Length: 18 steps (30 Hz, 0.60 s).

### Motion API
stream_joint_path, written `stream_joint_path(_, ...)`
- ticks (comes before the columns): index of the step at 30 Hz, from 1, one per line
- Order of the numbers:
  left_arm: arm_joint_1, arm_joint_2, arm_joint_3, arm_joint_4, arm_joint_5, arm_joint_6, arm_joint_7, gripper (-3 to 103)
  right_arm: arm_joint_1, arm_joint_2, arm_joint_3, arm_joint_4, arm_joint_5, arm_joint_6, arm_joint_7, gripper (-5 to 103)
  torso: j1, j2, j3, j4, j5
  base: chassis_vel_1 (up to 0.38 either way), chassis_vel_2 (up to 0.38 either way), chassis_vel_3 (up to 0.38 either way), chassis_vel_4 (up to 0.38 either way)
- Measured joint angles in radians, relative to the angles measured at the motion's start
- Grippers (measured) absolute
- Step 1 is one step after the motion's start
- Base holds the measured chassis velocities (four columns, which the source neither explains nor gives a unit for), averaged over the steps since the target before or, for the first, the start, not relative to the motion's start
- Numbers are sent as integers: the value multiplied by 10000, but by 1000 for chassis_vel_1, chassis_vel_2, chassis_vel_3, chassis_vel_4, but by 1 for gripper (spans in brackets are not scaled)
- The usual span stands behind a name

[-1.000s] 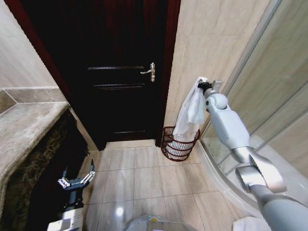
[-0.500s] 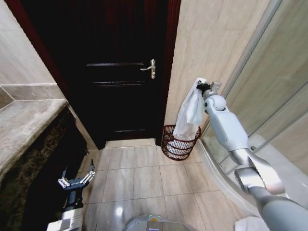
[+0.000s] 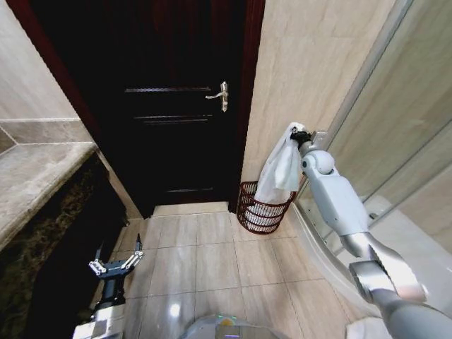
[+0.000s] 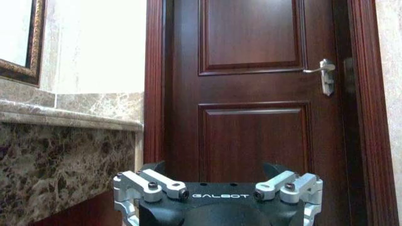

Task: Discard the used towel into the hamper.

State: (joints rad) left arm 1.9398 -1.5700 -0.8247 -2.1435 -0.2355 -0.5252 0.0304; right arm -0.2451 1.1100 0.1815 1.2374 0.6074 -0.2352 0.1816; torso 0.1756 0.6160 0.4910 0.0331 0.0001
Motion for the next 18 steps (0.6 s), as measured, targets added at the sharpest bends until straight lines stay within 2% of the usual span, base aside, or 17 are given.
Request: stream_joint_path(18, 191, -123, -55, -62, -4, -166, 45, 100, 640, 286, -112, -1419, -649, 827, -783, 4, -294, -704, -411, -1, -1, 0, 0, 0, 0)
